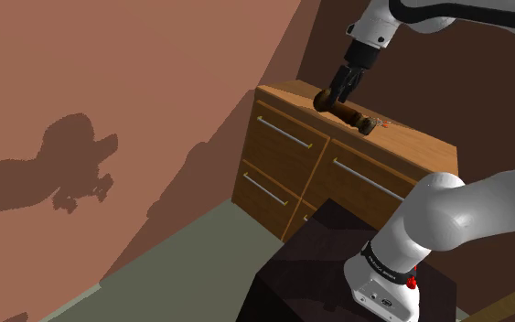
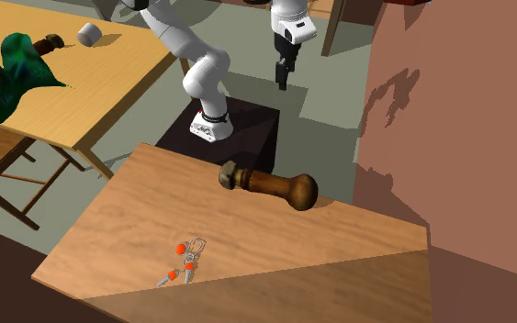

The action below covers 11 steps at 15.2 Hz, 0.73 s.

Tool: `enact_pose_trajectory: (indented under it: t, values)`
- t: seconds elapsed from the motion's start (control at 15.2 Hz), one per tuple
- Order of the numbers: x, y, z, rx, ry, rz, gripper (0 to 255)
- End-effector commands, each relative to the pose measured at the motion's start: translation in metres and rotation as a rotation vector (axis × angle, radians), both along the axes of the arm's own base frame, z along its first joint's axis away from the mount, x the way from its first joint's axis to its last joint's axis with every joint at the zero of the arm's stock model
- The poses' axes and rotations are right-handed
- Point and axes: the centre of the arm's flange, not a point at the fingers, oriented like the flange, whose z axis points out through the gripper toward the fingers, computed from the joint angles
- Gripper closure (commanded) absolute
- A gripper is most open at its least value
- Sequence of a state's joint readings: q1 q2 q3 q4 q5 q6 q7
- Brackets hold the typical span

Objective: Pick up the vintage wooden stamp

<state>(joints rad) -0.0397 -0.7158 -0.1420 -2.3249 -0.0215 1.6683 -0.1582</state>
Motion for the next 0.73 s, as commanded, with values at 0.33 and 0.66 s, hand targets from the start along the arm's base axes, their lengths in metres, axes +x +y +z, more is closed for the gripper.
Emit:
enact_pose_trajectory:
  t: [0.33, 0.66]
  values:
    - [0.013, -0.093, -0.019, 0.005, 0.018, 0.026, 0]
    - [0.026, -0.158, -0.033, 0.009, 0.03, 0.044, 0]
